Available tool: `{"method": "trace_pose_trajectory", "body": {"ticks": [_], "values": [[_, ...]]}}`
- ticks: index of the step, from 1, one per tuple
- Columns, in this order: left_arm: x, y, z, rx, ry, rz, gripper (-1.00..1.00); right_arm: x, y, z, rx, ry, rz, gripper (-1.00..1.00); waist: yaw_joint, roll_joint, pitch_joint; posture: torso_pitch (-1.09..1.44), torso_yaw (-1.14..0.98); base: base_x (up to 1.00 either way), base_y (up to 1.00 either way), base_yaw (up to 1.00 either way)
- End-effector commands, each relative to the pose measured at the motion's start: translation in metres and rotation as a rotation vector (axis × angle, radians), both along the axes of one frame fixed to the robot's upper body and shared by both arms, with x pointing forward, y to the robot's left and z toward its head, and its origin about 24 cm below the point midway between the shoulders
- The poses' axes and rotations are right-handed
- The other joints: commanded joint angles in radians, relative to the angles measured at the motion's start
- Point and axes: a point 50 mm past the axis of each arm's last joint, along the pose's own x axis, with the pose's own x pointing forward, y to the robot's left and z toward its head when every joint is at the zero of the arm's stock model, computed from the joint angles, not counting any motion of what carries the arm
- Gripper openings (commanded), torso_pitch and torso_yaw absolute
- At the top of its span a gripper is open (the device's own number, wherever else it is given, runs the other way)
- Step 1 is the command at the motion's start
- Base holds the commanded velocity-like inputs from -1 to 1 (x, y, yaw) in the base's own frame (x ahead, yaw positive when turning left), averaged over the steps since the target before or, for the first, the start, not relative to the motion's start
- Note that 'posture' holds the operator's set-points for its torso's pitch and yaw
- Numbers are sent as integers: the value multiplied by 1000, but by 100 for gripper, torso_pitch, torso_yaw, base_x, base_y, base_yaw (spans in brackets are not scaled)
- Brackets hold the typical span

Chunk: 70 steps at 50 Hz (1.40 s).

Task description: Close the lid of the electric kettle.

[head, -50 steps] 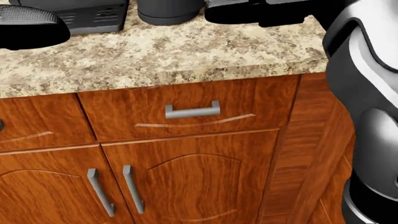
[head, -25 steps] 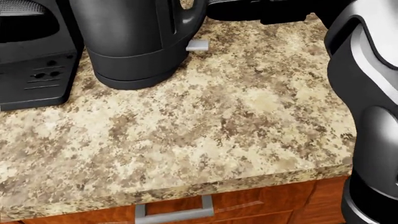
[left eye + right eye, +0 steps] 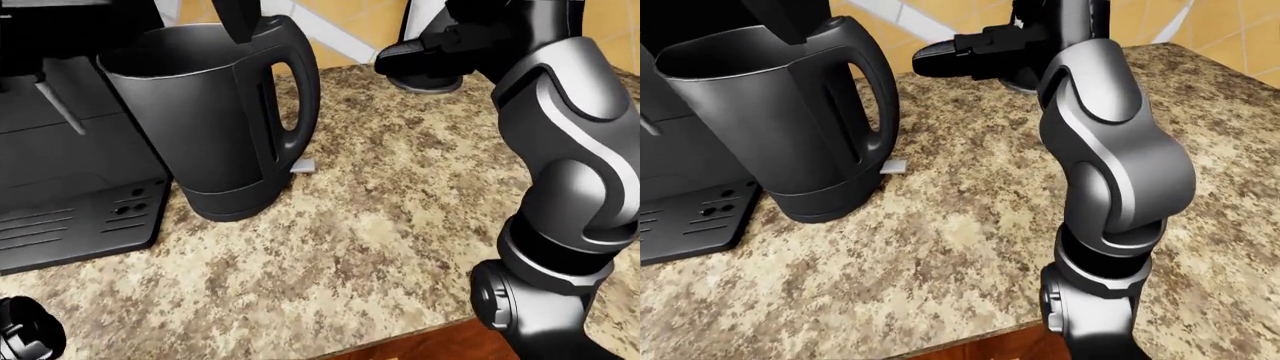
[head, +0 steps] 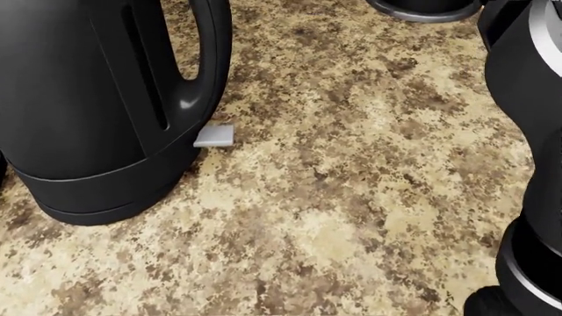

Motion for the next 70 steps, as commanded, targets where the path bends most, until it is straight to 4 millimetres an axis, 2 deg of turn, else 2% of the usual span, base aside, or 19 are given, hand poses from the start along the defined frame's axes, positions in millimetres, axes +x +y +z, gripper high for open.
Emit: {"method": "trace_pose_trajectory", "body": {"ticks": [1, 8, 17, 22, 36, 45, 53, 59, 62, 65, 70], "values": [[-17, 4, 12, -45, -69, -24, 100, -5, 0, 14, 16, -60, -3, 100, 1, 6, -25, 0, 0, 0, 0, 0], [-43, 8, 30, -34, -113, -8, 100, 1, 14, 9, -15, 6, 67, 100, -4, 21, -14, 0, 0, 0, 0, 0], [-73, 29, 48, -85, -178, 76, 100, 3, 31, 3, -74, 44, 145, 100, -17, 46, 9, 0, 0, 0, 0, 0], [-66, 34, 40, -96, -157, 82, 100, -2, 45, 3, -104, 30, 190, 100, -17, 54, 14, 0, 0, 0, 0, 0], [-72, 44, 41, -115, -156, 101, 100, -13, 77, 17, -189, 14, 265, 100, -24, 69, 19, 0, 0, 0, 0, 0], [-74, 44, 42, -115, -159, 103, 100, -8, 95, 18, -248, 75, 279, 100, -23, 79, 17, 0, 0, 0, 0, 0], [-75, 45, 42, -110, -160, 110, 100, 9, 121, 11, -336, 203, 285, 100, -22, 87, 14, 0, 0, 0, 0, 0], [-74, 45, 41, -109, -159, 110, 100, 1, 133, 10, -392, 220, 326, 100, -18, 91, 13, 0, 0, 0, 0, 0], [-73, 45, 41, -112, -156, 110, 100, -9, 143, 16, -433, 204, 357, 100, -18, 92, 10, 0, 0, 0, 0, 0], [-72, 45, 40, -111, -154, 107, 100, -11, 149, 19, -449, 196, 370, 100, -20, 95, 9, 0, 0, 0, 0, 0], [-73, 44, 41, -109, -155, 106, 100, -12, 155, 39, -436, 152, 357, 100, -26, 100, 6, 0, 0, 0, 0, 0]]}}
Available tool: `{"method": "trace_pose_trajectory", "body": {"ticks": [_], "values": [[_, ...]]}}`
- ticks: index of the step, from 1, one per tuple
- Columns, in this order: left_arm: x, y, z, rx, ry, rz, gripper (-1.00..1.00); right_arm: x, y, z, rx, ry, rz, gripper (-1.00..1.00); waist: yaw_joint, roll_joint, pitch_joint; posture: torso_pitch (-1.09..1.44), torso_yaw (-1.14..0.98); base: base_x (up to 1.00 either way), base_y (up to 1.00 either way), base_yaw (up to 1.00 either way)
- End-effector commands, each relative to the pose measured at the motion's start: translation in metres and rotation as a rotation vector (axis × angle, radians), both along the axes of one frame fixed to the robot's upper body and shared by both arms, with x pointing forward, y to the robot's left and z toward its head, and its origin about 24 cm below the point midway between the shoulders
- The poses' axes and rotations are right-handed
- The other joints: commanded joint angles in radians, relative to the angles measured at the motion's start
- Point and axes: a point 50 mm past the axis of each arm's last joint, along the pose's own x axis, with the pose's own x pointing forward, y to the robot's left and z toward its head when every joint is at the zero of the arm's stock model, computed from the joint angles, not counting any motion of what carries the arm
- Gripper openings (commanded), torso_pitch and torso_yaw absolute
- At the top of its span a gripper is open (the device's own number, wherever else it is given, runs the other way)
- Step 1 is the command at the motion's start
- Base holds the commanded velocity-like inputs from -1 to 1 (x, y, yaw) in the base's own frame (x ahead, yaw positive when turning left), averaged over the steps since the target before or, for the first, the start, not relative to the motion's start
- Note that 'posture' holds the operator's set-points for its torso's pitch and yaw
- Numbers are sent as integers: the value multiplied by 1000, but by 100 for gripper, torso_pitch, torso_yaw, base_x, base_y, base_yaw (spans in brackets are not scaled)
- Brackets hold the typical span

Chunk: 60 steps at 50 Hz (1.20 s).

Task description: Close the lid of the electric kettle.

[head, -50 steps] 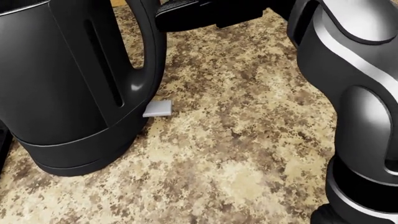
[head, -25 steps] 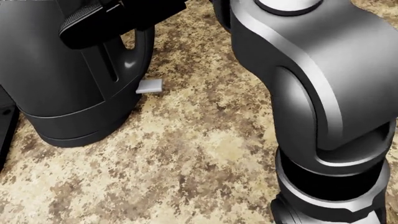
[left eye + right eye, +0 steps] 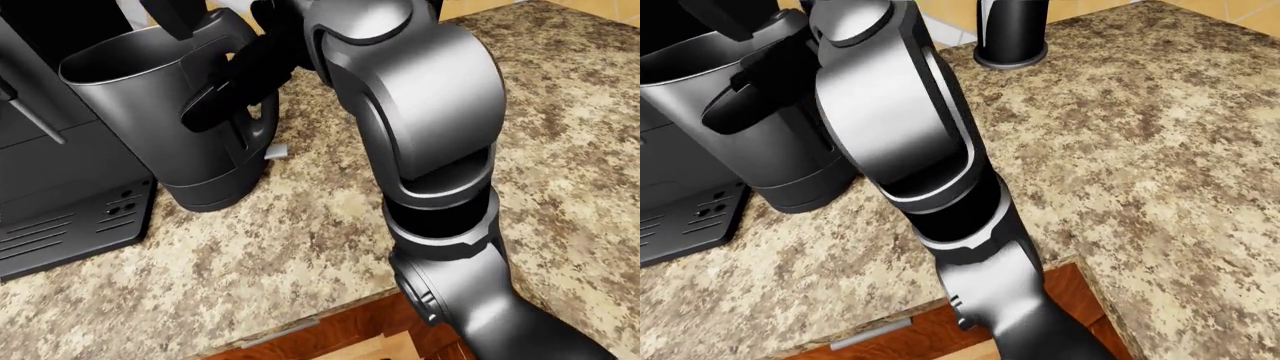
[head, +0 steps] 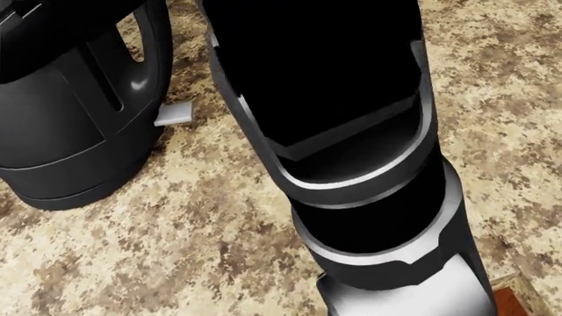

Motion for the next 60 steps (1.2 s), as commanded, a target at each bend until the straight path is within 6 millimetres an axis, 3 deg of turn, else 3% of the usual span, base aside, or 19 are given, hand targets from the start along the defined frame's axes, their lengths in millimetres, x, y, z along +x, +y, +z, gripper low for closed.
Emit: {"method": "trace_pose_trajectory", "body": {"ticks": [1, 17, 25, 31, 41, 46, 50, 55, 60], "values": [[-7, 1, 8, -5, -54, 12, 100, -13, 7, 22, 22, -108, 52, 100, 2, 3, -25, 0, 0, 0, 0, 0], [-6, 1, 8, -4, -56, 9, 100, -43, 42, 43, -12, -161, 155, 100, -1, 4, -20, 0, 0, 0, 0, 0], [-7, 1, 9, -5, -58, 9, 100, -63, 61, 26, -81, -155, 226, 100, -5, 5, -14, 0, 0, 0, 0, 0], [-8, 1, 11, -3, -61, 11, 100, -61, 73, -9, -132, -91, 272, 100, -8, 8, -15, 0, 0, 0, 0, 0], [-11, 2, 12, -5, -66, 14, 100, -67, 84, -35, -210, -61, 305, 100, -12, 23, -23, 0, 0, 0, 0, 0], [-10, 2, 11, -5, -63, 12, 100, -68, 81, -26, -198, -76, 296, 100, -13, 30, -27, 0, 0, 0, 0, 0], [-7, 1, 9, -4, -58, 6, 100, -61, 69, -3, -144, -110, 252, 100, -12, 31, -25, 0, 0, 0, 0, 0], [-5, -1, 9, -2, -53, -2, 100, -54, 46, 43, -45, -142, 214, 100, -10, 24, -21, 0, 0, 0, 0, 0], [-4, -4, 8, 7, -46, -7, 100, -40, 5, 82, 60, -186, 107, 100, -7, 11, -13, 0, 0, 0, 0, 0]]}}
